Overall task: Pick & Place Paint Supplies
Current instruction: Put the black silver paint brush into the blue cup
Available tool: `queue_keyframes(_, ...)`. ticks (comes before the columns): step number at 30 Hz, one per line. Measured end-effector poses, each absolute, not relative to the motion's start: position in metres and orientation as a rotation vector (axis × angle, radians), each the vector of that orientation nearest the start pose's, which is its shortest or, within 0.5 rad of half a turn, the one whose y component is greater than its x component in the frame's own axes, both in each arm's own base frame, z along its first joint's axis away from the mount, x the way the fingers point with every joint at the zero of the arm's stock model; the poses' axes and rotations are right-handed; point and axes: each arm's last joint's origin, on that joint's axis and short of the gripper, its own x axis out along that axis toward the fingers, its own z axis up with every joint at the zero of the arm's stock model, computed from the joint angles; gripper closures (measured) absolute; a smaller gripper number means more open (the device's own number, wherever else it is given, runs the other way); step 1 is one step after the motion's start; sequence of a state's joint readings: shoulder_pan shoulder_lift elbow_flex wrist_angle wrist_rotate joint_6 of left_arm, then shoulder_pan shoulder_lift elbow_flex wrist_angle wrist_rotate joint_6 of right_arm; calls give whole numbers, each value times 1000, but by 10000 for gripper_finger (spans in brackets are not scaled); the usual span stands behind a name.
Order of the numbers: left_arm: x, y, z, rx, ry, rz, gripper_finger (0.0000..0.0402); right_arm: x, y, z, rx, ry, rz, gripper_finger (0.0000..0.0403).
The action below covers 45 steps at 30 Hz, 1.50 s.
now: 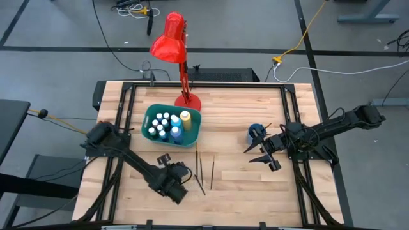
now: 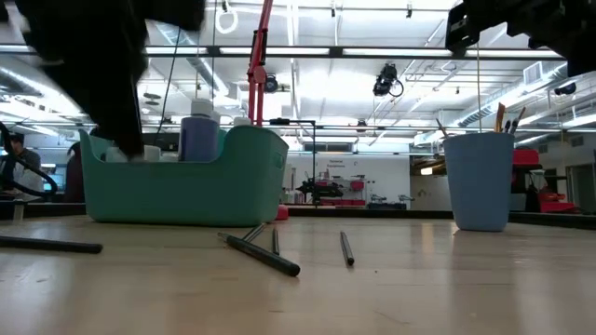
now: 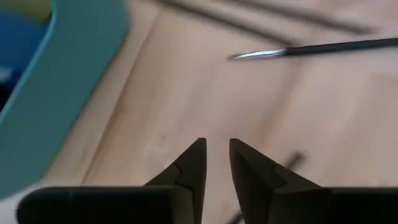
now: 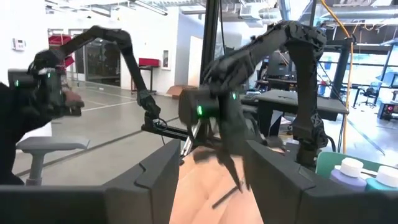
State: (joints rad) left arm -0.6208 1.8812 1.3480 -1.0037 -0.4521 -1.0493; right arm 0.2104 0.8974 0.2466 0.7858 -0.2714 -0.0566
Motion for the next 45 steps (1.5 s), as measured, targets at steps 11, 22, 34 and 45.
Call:
queue_keyframes(11, 245, -210, 225, -34, 947, 230, 301, 176, 46, 222, -46, -150, 488, 213)
queue_keyframes(22, 211, -201, 131, -142, 817, 8, 301, 176, 46, 223, -46, -151, 488, 213)
queue_keyframes(34, 182, -174, 95, -176, 644, -101, 318, 176, 46, 223, -33, -149, 488, 213)
queue_keyframes(45, 176, -179, 95, -147, 607, -123, 334, 176, 46, 217, 69, -69, 494, 213)
